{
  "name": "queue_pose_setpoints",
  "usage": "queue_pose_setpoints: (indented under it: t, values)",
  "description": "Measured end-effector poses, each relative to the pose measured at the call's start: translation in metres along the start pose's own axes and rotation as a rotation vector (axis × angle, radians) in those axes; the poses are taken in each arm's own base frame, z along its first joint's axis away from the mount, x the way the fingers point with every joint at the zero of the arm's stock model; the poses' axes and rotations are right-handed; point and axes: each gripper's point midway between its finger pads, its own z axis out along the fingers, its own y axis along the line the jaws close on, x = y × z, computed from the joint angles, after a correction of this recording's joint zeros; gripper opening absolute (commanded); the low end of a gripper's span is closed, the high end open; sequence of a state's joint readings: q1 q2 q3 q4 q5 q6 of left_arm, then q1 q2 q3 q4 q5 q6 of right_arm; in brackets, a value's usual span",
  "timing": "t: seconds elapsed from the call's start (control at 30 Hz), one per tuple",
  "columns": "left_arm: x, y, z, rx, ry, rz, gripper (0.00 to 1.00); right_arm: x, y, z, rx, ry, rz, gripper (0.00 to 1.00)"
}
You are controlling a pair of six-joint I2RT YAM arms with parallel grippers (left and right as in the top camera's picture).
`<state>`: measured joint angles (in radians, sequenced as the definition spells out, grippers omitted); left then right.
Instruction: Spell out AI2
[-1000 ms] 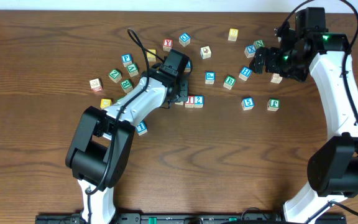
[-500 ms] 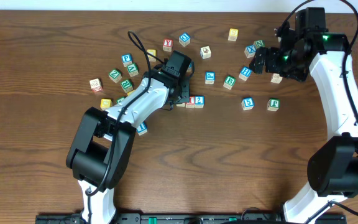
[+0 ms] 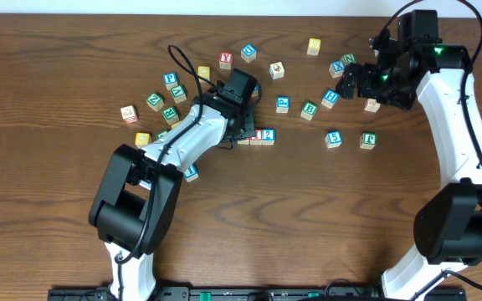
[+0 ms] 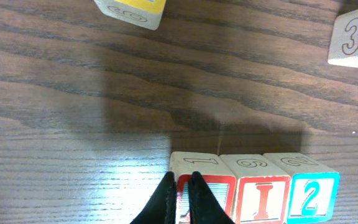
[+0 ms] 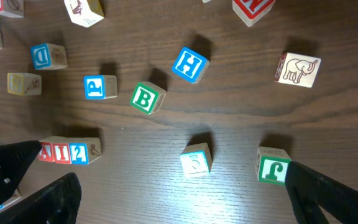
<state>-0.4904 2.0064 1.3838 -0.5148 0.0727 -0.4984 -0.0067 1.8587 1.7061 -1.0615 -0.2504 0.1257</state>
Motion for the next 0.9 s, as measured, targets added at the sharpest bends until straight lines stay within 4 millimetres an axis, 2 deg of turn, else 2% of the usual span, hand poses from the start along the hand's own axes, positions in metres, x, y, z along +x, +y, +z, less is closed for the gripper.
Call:
queue_pose_setpoints:
  t: [0.13,0.23,0.9]
  values:
    - [0.0012,0.0009,0.0,-0.004,0.005,-0.002,0.29,-0.0001,0.0,-0.0001,0.0,0.0,0.0,0.99]
    - [0.0018,0.0012,0.0001,-0.005,0.007,-0.005,0.31,0.0,0.0,0.0,0.0,0.0,0.0,0.99]
    - [-0.0002,0.001,-0.0078,0.0,-0.003,0.001,0.31,0.0,0.0,0.0,0.0,0.0,0.0,0.99]
